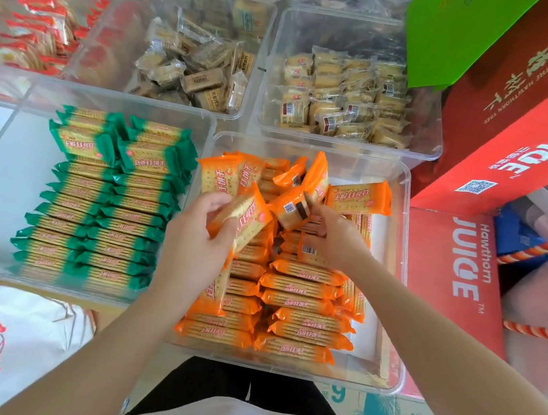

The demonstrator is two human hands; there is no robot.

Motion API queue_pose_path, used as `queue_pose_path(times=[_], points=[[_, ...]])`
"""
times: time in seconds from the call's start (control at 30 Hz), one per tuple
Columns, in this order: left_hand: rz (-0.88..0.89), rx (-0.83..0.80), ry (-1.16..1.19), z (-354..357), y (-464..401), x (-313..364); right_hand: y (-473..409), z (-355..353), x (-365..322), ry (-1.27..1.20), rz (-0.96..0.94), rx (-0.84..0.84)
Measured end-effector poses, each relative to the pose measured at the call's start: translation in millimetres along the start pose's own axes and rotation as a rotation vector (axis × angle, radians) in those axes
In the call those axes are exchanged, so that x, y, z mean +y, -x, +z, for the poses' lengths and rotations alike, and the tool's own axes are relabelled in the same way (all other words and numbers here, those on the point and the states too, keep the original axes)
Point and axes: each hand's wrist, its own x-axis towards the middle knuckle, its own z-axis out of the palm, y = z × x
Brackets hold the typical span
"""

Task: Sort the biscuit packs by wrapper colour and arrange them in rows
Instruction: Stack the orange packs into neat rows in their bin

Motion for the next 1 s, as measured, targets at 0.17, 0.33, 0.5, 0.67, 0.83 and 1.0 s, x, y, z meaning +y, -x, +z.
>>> queue_pose_path(times=[0.17, 0.33, 0.5, 0.67, 0.83, 1.0], points=[[0.028, -0.040, 0.231, 5.8, 1.3, 12.5, 13.8, -15.0, 12.9, 0.302, 0.048, -0.048], [-0.029, -0.201, 0.326, 34.9, -7.8, 14.9, 39.4, -24.8, 20.8, -0.115, -0.259, -0.095], [0.048, -0.397, 0.158, 63.0, -17.4, 21.5, 59.7, -15.7, 29.7, -0.059, -0.419, -0.085], [0.152, -0.479, -0.065, 71.0, -19.5, 13.7, 66.4, -18.5, 26.6, -0.004, -0.368, 0.143], [0.239, -0.554, -0.230, 73.8, -27.6, 6.0, 54.1, -38.1, 15.9, 0.028, -0.283, 0.457], [0.291, -0.675, -0.413, 77.9, -31.3, 7.5, 11.7, -44.9, 8.7, 0.092, -0.371, 0.291]])
